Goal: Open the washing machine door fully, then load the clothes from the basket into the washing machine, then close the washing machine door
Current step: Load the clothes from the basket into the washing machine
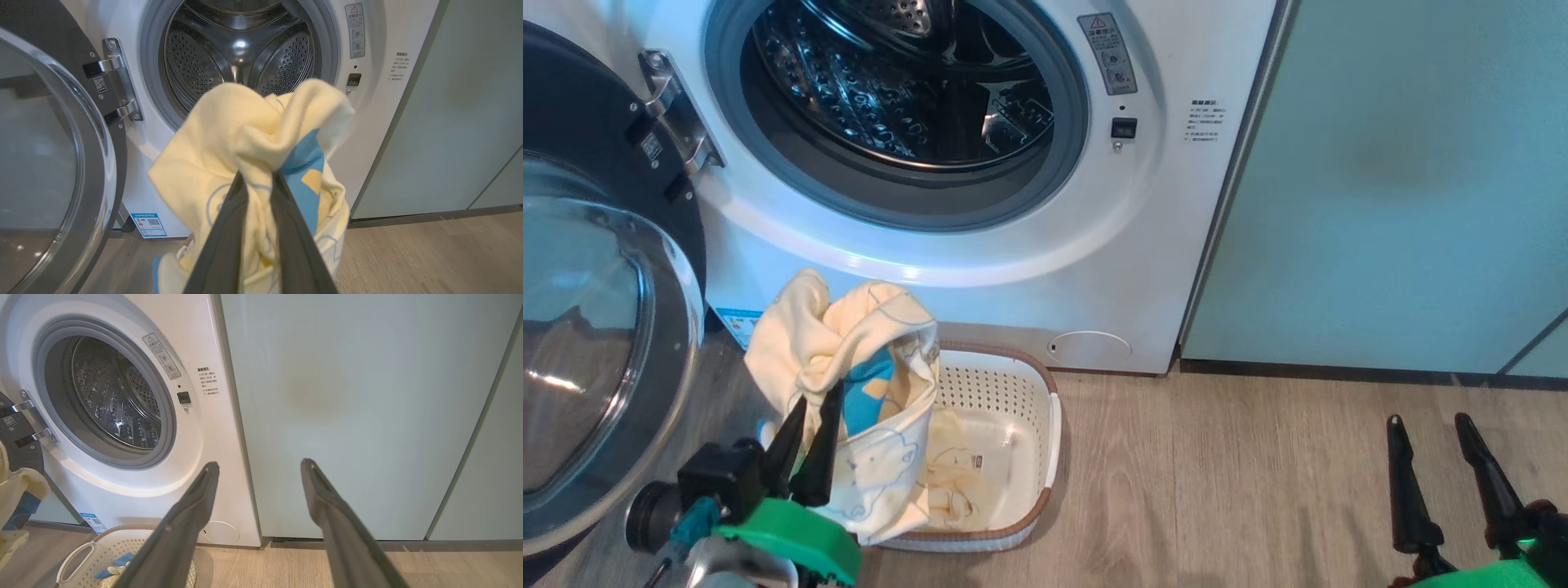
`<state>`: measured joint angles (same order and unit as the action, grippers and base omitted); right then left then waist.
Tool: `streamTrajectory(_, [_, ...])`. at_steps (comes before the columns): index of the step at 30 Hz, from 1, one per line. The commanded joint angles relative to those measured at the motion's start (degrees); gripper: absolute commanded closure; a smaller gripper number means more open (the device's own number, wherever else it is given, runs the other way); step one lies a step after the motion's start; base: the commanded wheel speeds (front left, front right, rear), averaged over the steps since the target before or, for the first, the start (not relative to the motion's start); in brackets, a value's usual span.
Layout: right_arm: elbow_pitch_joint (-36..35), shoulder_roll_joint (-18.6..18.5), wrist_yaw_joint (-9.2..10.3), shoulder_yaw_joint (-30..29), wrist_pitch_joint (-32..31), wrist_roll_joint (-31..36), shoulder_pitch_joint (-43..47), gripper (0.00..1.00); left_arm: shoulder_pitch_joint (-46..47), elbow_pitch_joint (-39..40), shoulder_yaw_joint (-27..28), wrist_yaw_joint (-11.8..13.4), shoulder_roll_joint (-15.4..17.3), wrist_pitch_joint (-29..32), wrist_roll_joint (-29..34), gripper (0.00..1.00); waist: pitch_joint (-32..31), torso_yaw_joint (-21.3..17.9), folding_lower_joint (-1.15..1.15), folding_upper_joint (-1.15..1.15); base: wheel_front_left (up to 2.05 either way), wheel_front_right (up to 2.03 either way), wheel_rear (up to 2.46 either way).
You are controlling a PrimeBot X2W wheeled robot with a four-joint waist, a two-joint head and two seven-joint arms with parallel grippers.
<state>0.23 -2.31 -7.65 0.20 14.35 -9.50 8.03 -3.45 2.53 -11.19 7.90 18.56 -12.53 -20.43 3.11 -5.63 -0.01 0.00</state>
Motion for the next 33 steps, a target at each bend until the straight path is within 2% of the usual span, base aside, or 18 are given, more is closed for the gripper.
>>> streamTrajectory(1, [-2.2,-0.6,0.16,1.3,0.1,-0.1,-1.5,0.00,2.4,2.3,2.8,0.4,1.5,-0.2,-0.2,1.00,0.3,0.0,0.01,0.00,0.00,0.00,0.00])
streamTrajectory(23, [-2.0,-0.6,0.16,1.9,0.3,-1.1,-2.4,0.00,4.7,1.3,2.2,0.4,1.9,0.5,-1.1,1.00,2.6,-0.6,0.01,0.00,0.00,0.00,0.00])
streamTrajectory(33, [-2.3,-0.6,0.16,1.8,0.5,-2.3,-4.2,0.00,11.9,-2.8,2.3,-1.2,2.1,2.5,-3.1,1.00,7.9,-2.3,0.01,0.00,0.00,0.00,0.00])
